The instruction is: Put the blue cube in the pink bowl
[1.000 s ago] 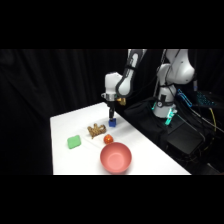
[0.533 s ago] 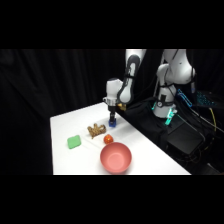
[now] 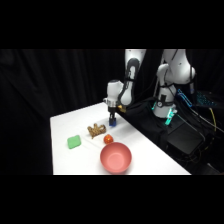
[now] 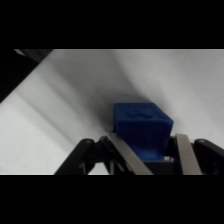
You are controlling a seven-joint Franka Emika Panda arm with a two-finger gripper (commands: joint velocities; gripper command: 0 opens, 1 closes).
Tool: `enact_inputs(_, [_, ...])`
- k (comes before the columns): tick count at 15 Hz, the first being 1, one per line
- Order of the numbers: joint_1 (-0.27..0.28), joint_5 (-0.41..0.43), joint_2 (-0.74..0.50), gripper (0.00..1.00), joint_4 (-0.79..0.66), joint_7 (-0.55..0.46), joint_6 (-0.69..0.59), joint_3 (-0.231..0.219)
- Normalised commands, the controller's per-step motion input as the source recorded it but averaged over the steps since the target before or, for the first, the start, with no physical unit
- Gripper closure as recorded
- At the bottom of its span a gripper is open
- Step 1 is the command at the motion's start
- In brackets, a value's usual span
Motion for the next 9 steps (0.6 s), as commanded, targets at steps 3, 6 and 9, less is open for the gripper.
enact_inputs(3, [0.127,-0.279,-0.15,0.75,-0.05,0.30,-0.10,-0.161])
enact_inputs(6, [0.177,-0.299,-0.33,0.77,-0.08,0.21,-0.31,-0.226])
enact_inputs(9, [0.114,-0.326,-0.49,0.77,-0.08,0.12,-0.45,-0.197])
